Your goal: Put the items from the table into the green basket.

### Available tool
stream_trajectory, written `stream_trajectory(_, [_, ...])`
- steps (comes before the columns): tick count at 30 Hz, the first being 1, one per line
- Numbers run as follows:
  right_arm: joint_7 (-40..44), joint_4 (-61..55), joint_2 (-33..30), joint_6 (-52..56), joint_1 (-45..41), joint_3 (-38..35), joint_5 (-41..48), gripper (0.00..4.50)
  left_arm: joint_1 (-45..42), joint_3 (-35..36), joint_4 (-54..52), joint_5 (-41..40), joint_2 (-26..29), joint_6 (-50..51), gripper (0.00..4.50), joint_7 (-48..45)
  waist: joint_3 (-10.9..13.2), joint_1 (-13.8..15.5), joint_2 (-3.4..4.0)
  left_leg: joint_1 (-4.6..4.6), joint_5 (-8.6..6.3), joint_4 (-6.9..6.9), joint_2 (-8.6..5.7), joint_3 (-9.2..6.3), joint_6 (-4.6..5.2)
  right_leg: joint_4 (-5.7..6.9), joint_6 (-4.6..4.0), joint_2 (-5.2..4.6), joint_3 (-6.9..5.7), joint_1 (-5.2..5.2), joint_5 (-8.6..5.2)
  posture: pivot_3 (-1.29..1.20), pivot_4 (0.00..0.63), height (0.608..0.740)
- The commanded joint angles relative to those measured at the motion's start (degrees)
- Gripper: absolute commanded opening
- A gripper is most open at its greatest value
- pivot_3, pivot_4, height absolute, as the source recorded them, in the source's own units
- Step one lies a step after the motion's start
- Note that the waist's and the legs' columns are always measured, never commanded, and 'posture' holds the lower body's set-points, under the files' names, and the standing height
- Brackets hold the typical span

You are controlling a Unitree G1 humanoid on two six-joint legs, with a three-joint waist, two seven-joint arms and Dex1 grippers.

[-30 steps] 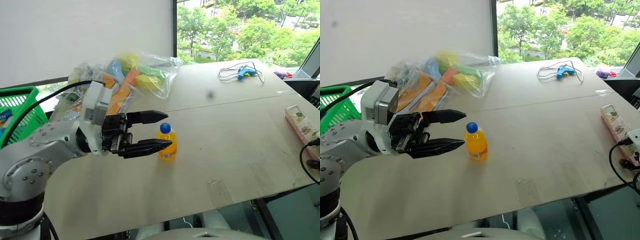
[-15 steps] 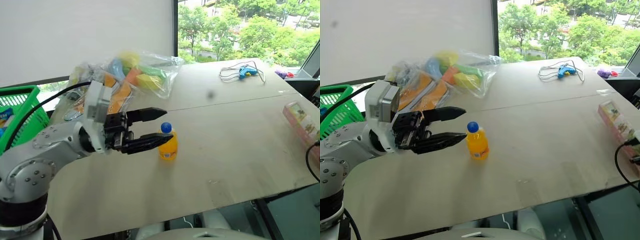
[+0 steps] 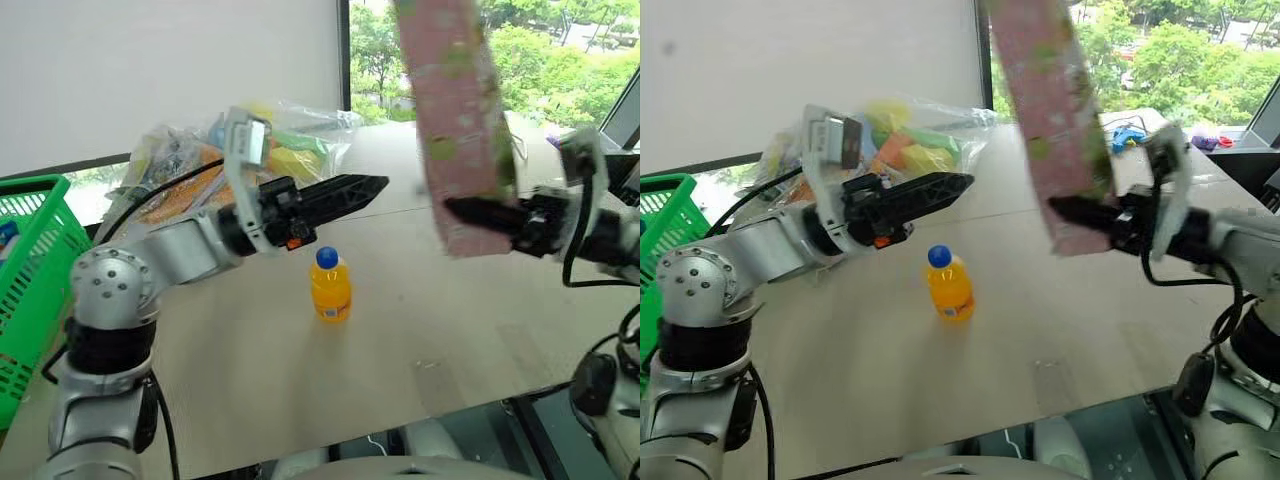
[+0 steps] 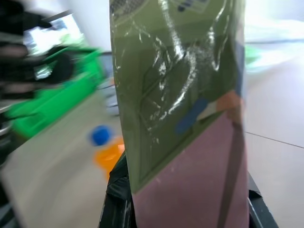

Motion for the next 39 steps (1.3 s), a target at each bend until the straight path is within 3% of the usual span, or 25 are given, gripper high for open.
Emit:
stream_trajectory(1, [-3.61,-2.27,2.73,-0.74,-4.12,3.40,6.87,0.84,-2.76,-0.12,1.46,-0.39,-2.90,-1.74,3.71,2.50,0.00,-0.41,-0.01,-0.08,0.00,0.01,-0.04,0.00,0.00,-0.10,0.00,-0.05,0.01,-0.02,0.01,-0.17,0.000,0.740])
stream_trajectory(12, [-1.14,-1.67,-2.83,-7.21,-3.65,16.84,10.43,0.84,-5.46,3.04,3.76,0.62,-5.90,-2.73,3.71,2.20,-0.01,-1.90,0.00,-0.08,0.00,0.02,-0.03,-0.08,0.01,-0.10,-0.04,-0.01,0.02,-0.03,-0.01,-0.13,0.000,0.740])
stream_trajectory(17, [-0.69,0.76,-3.85,-10.13,-3.65,18.14,12.00,0.81,-4.88,3.98,3.15,0.29,-6.52,-2.26,2.50,1.18,-0.01,-1.85,-0.01,-0.04,0.00,0.02,0.00,-0.06,0.01,-0.06,-0.02,0.03,0.03,-0.02,-0.02,-0.13,0.000,0.740])
stream_trajectory(18, [-0.66,1.74,-3.62,-11.08,-3.66,17.98,12.92,1.32,-4.70,4.01,2.83,0.24,-6.79,-2.34,1.96,1.23,-0.01,-1.85,-0.01,-0.05,0.00,0.02,0.00,-0.04,0.01,-0.06,-0.02,0.03,0.04,-0.02,-0.02,-0.13,0.000,0.740])
stream_trajectory(20, [-0.62,2.89,-3.67,-12.41,-3.62,17.86,14.90,1.73,-4.47,4.24,2.56,0.09,-7.09,-2.39,1.46,1.31,-0.01,-1.84,-0.01,-0.05,0.00,0.02,-0.01,-0.03,0.01,-0.07,-0.02,0.02,0.05,-0.02,0.00,-0.13,0.000,0.740])
stream_trajectory(23, [-0.90,1.97,-5.51,-15.15,-3.35,18.52,13.05,3.14,-4.35,5.60,2.92,0.90,-6.32,-2.22,0.20,0.42,-0.01,-1.65,-0.01,-0.07,0.00,0.02,-0.01,-0.06,0.01,-0.07,-0.01,0.02,0.04,-0.02,0.00,-0.12,0.000,0.740])
stream_trajectory(24, [-0.33,1.71,-6.57,-16.07,-2.95,18.61,12.05,3.63,-4.33,6.45,3.33,1.93,-5.57,-2.21,0.13,-0.13,-0.01,-1.62,-0.01,-0.07,0.00,0.02,-0.01,-0.05,0.01,-0.07,-0.01,0.01,0.04,-0.03,0.00,-0.12,0.000,0.740])
stream_trajectory(28, [2.11,-0.10,-12.54,-23.40,-0.97,22.09,1.07,3.63,-5.02,9.97,6.42,7.84,-2.76,-3.37,0.13,-1.26,-0.01,-1.45,-0.01,-0.07,0.00,0.02,-0.01,-0.05,0.01,-0.08,0.00,0.02,0.03,-0.03,-0.02,-0.10,0.000,0.740])
stream_trajectory(31, [5.95,3.86,-14.05,-34.48,0.89,24.59,-9.47,3.63,-7.29,14.05,11.86,17.63,2.09,-6.26,0.13,-2.32,0.00,-1.45,-0.04,0.01,0.00,0.02,0.00,0.04,0.01,-0.07,0.15,0.08,-0.03,-0.02,-0.15,-0.07,0.000,0.740])
stream_trajectory(35, [14.62,8.61,-15.66,-38.60,-0.72,28.10,-12.15,3.63,-9.12,15.76,16.80,31.37,7.78,-9.71,0.13,-4.92,0.02,-1.25,-0.10,0.07,0.00,-0.02,0.02,0.12,0.01,-0.05,0.16,0.11,-0.05,-0.03,-0.15,-0.03,0.000,0.740])
stream_trajectory(38, [19.42,13.86,-14.37,-40.11,-4.09,30.24,-13.12,4.46,-8.28,15.81,18.40,41.27,11.95,-12.48,0.13,-9.15,0.03,-0.96,-0.10,0.07,0.00,-0.06,0.01,0.13,0.01,-0.06,0.02,0.08,-0.03,-0.03,-0.01,0.01,0.000,0.740])
stream_trajectory(39, [20.95,16.06,-14.06,-41.70,-5.49,31.58,-15.13,4.49,-7.59,16.01,18.94,44.21,13.64,-13.24,0.13,-10.92,0.04,-0.64,-0.12,0.04,0.00,-0.07,0.01,0.10,0.01,-0.07,0.00,0.07,-0.05,-0.05,0.00,0.02,0.000,0.740])
